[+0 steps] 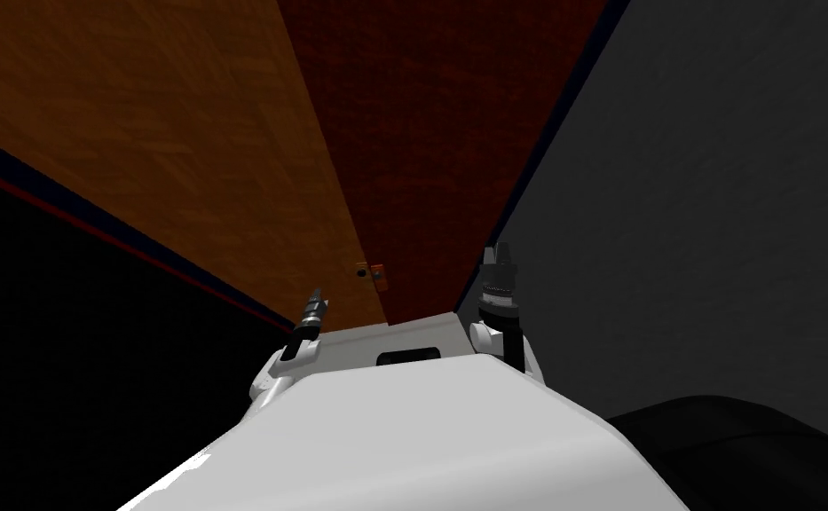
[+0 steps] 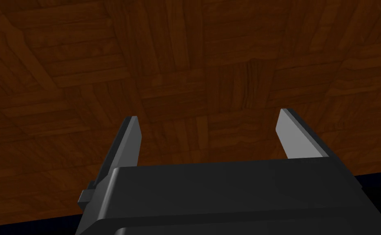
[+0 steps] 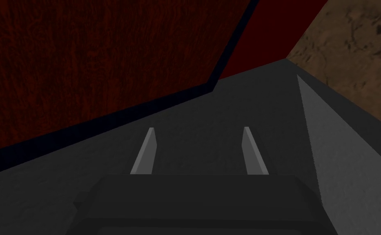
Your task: Pull the door open
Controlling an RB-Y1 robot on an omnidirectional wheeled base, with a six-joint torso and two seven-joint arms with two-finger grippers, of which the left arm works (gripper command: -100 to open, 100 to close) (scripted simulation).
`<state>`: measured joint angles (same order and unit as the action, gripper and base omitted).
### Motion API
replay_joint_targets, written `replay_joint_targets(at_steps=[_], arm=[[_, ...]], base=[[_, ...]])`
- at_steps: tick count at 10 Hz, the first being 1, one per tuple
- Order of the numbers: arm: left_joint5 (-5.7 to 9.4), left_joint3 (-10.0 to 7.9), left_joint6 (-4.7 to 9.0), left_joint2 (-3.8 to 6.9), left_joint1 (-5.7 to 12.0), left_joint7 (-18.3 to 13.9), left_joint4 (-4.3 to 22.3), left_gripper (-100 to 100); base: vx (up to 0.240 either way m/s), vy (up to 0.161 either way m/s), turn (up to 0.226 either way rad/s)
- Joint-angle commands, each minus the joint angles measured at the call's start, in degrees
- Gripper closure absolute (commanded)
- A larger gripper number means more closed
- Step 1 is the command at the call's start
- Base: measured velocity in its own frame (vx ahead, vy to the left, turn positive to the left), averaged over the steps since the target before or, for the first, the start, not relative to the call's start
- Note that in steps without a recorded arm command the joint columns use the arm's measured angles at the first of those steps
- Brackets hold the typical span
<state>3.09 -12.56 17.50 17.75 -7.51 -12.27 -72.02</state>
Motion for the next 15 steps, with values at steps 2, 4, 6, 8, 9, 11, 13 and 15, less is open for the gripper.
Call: replay_joint_targets(at_steps=[2,4,6,8,9,11,13,15], arm=[[-0.12,1.88,0.69,-0.98,1.95,-0.21,0.4,-100],[-0.35,3.68,0.93,-2.19,3.27,-0.26,-0.08,-100],[-0.4,3.94,0.2,-2.49,3.41,-0.2,-1.22,-100],[-0.4,3.94,0.2,-2.49,3.41,-0.2,-1.22,100],[-0.4,3.94,0.2,-2.49,3.41,-0.2,-1.22,100],[-0.4,3.94,0.2,-2.49,3.41,-0.2,-1.22,100],[-0.26,2.96,0.04,-1.66,2.38,-0.25,-0.67,100],[-0.08,1.92,0.0,-0.7,1.49,-0.39,-0.31,100]], base=[[0.188,0.025,-0.156],[0.211,-0.105,-0.188],[0.141,-0.14,-0.109],[-0.023,0.016,0.01],[-0.029,0.021,-0.034],[-0.007,0.006,-0.01],[-0.047,0.04,0.054],[-0.165,0.117,0.145]])
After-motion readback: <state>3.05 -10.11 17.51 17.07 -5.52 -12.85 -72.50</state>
